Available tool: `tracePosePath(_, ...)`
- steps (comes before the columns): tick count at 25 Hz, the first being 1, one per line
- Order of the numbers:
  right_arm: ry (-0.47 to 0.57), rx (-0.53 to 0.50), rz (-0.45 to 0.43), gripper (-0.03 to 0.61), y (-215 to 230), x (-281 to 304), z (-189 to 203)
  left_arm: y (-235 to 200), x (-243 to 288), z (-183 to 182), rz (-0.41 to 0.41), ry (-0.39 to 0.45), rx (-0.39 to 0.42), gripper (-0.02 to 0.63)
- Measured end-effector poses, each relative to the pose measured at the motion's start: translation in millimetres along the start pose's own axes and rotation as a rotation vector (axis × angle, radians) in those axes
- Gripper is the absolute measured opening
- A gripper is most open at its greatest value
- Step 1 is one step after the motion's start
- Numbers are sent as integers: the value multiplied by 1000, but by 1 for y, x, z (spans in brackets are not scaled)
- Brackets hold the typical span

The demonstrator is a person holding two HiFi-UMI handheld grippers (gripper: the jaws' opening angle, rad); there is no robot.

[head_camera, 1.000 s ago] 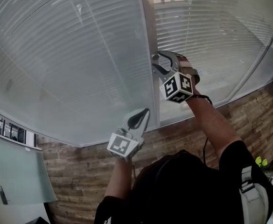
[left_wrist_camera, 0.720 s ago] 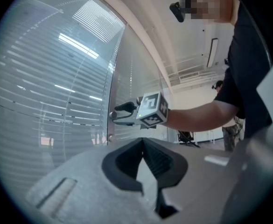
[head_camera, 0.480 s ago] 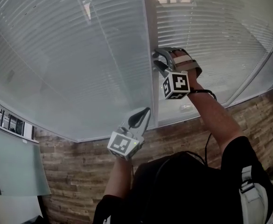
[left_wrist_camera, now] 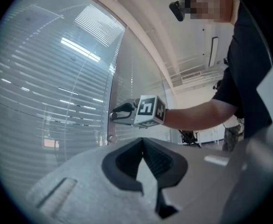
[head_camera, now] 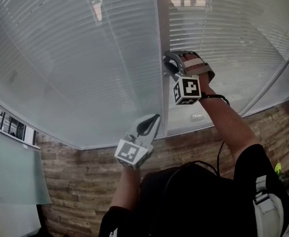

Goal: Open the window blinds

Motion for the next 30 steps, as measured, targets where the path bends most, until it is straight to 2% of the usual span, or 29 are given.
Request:
tracePosePath(2,-1,-11,8,132,0,1,-1,0,0,0,3,-10,5,4)
tracePosePath(8,-6,12,12,130,0,1,0,1,-2,0,8,-15,7,5)
tracePosePath(15,3,136,19,130,5,0,-2,2,-3,2,13,-22,-4,5)
tracePosePath(18,11,236,24,130,6,1,-1,0,-4,6,2,-4,-2,4)
tracePosePath(25,48,487,39,132,12,0,0,0,-5,2,2,-22,22,4)
tracePosePath(30,76,688,74,132,20,-5,-2,1,-10,0,3,-45,10,5)
Point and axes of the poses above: the fingertips, and each gripper's own axes: x forward along the fingers, y to its right, z out of its underside, the point moved 1 cm from there along -x, backward along the fingers, and after that the axes turned 14 degrees about x, right-handed, at the moved point
